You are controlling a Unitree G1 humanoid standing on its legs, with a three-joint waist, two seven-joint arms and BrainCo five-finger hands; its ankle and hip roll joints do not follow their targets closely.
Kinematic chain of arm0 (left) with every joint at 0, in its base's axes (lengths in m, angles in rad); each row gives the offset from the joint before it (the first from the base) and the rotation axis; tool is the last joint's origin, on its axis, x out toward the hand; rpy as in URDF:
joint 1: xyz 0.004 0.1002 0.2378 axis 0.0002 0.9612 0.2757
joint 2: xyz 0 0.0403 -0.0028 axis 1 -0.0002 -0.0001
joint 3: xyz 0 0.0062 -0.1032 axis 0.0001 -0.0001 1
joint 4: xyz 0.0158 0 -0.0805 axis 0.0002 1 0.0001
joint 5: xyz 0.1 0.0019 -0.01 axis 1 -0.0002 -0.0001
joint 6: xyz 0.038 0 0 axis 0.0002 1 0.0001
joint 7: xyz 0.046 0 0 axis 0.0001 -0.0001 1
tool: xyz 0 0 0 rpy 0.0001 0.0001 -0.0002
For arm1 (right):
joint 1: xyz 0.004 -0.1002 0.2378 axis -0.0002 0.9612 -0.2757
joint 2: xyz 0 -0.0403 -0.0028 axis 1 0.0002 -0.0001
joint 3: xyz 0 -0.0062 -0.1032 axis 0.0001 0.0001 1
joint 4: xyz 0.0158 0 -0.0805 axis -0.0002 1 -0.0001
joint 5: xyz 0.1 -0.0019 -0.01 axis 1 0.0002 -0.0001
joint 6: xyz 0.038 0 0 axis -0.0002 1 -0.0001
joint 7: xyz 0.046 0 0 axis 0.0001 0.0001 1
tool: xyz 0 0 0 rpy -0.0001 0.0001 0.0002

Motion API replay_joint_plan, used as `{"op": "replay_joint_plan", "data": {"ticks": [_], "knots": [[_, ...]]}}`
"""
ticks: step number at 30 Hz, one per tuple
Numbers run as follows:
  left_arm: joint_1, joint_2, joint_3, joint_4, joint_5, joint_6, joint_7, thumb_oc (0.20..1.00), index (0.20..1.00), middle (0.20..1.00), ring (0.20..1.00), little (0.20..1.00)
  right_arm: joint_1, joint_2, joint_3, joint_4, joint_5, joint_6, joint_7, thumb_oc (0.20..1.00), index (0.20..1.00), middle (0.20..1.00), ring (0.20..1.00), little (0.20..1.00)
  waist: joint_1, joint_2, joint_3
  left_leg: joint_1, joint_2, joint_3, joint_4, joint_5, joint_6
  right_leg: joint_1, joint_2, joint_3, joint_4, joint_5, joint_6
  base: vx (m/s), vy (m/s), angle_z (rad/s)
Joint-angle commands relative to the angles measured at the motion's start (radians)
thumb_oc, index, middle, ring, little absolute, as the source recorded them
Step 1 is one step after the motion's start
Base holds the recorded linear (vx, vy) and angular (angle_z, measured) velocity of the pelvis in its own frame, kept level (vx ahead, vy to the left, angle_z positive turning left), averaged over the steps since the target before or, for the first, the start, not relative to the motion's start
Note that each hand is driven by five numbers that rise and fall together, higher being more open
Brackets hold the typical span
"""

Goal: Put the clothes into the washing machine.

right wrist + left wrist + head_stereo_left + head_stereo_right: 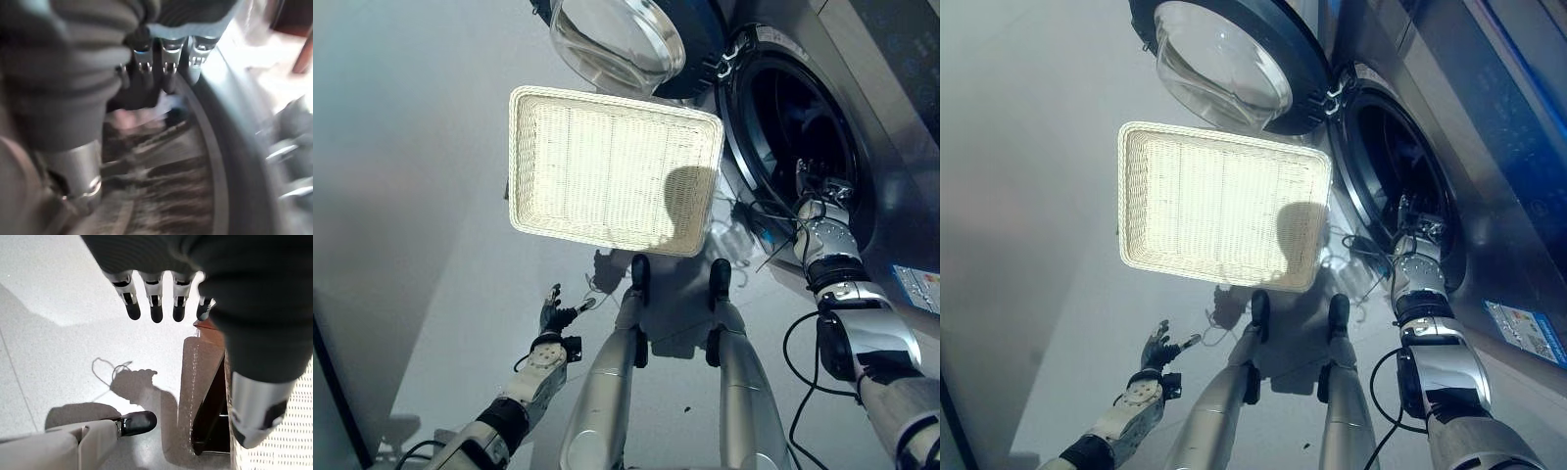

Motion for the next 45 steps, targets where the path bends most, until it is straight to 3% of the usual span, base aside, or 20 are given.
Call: {"op": "replay_joint_plan", "data": {"ticks": [1, 4, 9, 17, 20, 25, 26, 28, 29, 38, 45], "knots": [[-0.018, -0.037, 0.065, 0.06, 0.008, -0.012, -0.007, 1.0, 1.0, 1.0, 1.0, 1.0, 0.055, -0.054, 0.06, 0.013, -0.122, 0.216, 0.083, 1.0, 1.0, 1.0, 1.0, 1.0, -0.009, 0.017, -0.023, 0.023, -0.037, -0.029, 0.016, -0.084, -0.027, 0.005, 0.022, -0.052, 0.041, -0.034, 0.042, -0.06, -0.024, 0.03], [-0.023, -0.045, 0.1, 0.106, 0.03, -0.026, -0.035, 1.0, 1.0, 1.0, 1.0, 1.0, 0.116, -0.044, 0.094, 0.06, -0.273, 0.317, 0.196, 1.0, 1.0, 1.0, 1.0, 1.0, -0.008, 0.004, -0.023, 0.047, -0.035, -0.029, 0.016, -0.085, -0.027, 0.033, 0.018, -0.055, 0.034, -0.033, 0.045, -0.04, -0.026, 0.1], [-0.021, -0.054, 0.136, 0.143, 0.058, -0.024, -0.064, 1.0, 1.0, 1.0, 1.0, 1.0, 0.154, -0.03, 0.124, 0.11, -0.441, 0.383, 0.292, 1.0, 1.0, 1.0, 1.0, 1.0, -0.004, -0.005, -0.023, 0.082, -0.031, -0.024, 0.012, -0.089, -0.031, 0.071, 0.01, -0.069, 0.018, -0.031, 0.051, -0.01, -0.003, 0.02], [-0.019, -0.053, 0.162, 0.176, 0.087, -0.011, -0.088, 1.0, 1.0, 1.0, 1.0, 1.0, 0.184, -0.024, 0.151, 0.145, -0.577, 0.373, 0.283, 1.0, 1.0, 1.0, 1.0, 1.0, -0.007, -0.016, -0.023, 0.123, -0.03, -0.016, 0.002, -0.092, -0.036, 0.113, 0.014, -0.074, -0.007, -0.026, 0.051, -0.01, -0.011, 0.05], [-0.018, -0.059, 0.171, 0.199, 0.094, -0.013, -0.111, 1.0, 1.0, 1.0, 1.0, 1.0, 0.198, -0.009, 0.154, 0.158, -0.62, 0.351, 0.263, 1.0, 1.0, 1.0, 1.0, 1.0, -0.009, -0.023, -0.023, 0.15, -0.027, -0.012, -0.009, -0.095, -0.04, 0.137, 0.017, -0.073, -0.022, -0.024, 0.051, 0.0, -0.001, 0.02], [0.001, -0.066, 0.187, 0.215, 0.077, -0.017, -0.233, 1.0, 1.0, 1.0, 1.0, 1.0, 0.273, 0.033, 0.2, 0.15, -0.822, 0.256, 0.236, 1.0, 1.0, 1.0, 1.0, 1.0, -0.013, -0.04, -0.023, 0.209, -0.021, -0.01, -0.022, -0.104, -0.045, 0.192, 0.019, -0.071, -0.046, -0.021, 0.052, 0.01, -0.004, 0.0], [0.023, -0.066, 0.204, 0.219, 0.055, -0.014, -0.341, 1.0, 1.0, 1.0, 1.0, 1.0, 0.331, 0.058, 0.224, 0.142, -0.943, 0.214, 0.214, 1.0, 1.0, 1.0, 1.0, 1.0, -0.016, -0.051, -0.023, 0.25, -0.016, -0.003, -0.022, -0.113, -0.048, 0.236, 0.018, -0.072, -0.055, -0.026, 0.053, 0.04, -0.009, 0.02], [0.033, -0.061, 0.21, 0.228, 0.042, -0.01, -0.402, 1.0, 1.0, 1.0, 1.0, 1.0, 0.371, 0.071, 0.273, 0.15, -1.09, 0.185, 0.229, 1.0, 1.0, 1.0, 1.0, 1.0, -0.015, -0.059, -0.028, 0.274, -0.011, 0.004, -0.014, -0.121, -0.051, 0.271, 0.012, -0.079, -0.059, -0.033, 0.052, 0.03, -0.002, 0.02], [0.034, -0.061, 0.21, 0.229, 0.042, -0.01, -0.403, 1.0, 1.0, 1.0, 1.0, 1.0, 0.372, 0.071, 0.273, 0.15, -1.091, 0.184, 0.229, 1.0, 1.0, 1.0, 1.0, 1.0, -0.016, -0.059, -0.028, 0.275, -0.011, 0.004, -0.014, -0.121, -0.051, 0.272, 0.012, -0.079, -0.059, -0.033, 0.052, 0.06, 0.001, 0.01], [0.105, -0.057, 0.245, 0.375, 0.09, 0.027, -0.595, 1.0, 1.0, 1.0, 1.0, 1.0, 0.647, 0.104, 0.438, 0.169, -1.604, 0.051, 0.168, 1.0, 1.0, 1.0, 1.0, 1.0, -0.027, -0.107, -0.154, 0.4, -0.012, -0.042, 0.012, -0.163, -0.049, 0.458, 0.017, -0.074, -0.079, -0.089, 0.032, 0.1, -0.031, 0.01], [0.164, -0.079, 0.285, 0.479, 0.127, 0.064, -0.741, 1.0, 1.0, 1.0, 1.0, 1.0, 0.767, 0.123, 0.407, 0.225, -1.766, 0.008, 0.118, 1.0, 1.0, 1.0, 1.0, 1.0, -0.052, -0.115, -0.279, 0.52, -0.012, -0.044, -0.026, -0.189, -0.038, 0.575, 0.039, -0.066, -0.108, -0.112, 0.029, 0.16, -0.009, 0.04]]}}
